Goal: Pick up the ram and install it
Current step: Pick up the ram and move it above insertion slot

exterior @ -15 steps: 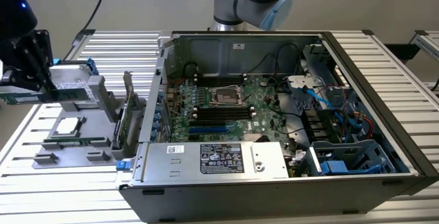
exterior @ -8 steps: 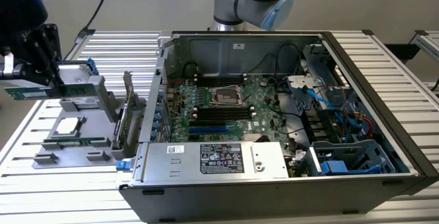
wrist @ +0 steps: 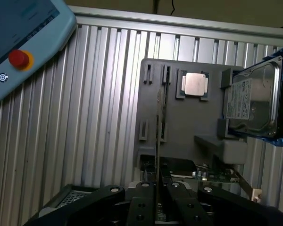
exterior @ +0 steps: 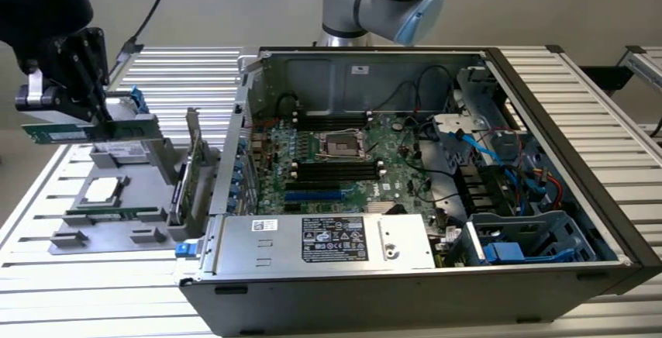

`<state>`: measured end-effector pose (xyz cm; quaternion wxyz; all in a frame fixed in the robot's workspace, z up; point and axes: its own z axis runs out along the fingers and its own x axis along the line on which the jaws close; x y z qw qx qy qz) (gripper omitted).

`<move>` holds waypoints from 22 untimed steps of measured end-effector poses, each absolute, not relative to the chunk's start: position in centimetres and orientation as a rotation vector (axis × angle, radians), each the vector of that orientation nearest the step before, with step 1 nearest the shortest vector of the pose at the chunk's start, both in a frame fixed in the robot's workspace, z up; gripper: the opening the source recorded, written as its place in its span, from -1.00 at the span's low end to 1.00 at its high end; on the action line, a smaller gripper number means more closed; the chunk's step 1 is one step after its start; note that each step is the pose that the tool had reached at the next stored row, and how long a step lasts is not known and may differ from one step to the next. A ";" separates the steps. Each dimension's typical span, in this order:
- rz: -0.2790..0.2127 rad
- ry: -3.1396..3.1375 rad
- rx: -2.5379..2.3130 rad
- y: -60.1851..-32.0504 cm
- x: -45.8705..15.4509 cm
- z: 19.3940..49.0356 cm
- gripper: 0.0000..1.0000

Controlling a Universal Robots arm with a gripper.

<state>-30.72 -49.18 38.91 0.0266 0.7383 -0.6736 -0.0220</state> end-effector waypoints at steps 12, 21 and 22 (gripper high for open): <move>-0.080 -2.076 2.276 -49.0 -27.5 40.3 -0.70; -0.085 -2.074 2.274 -48.8 -24.7 40.8 -0.70; -0.086 -2.074 2.274 -48.7 -24.4 40.8 -0.70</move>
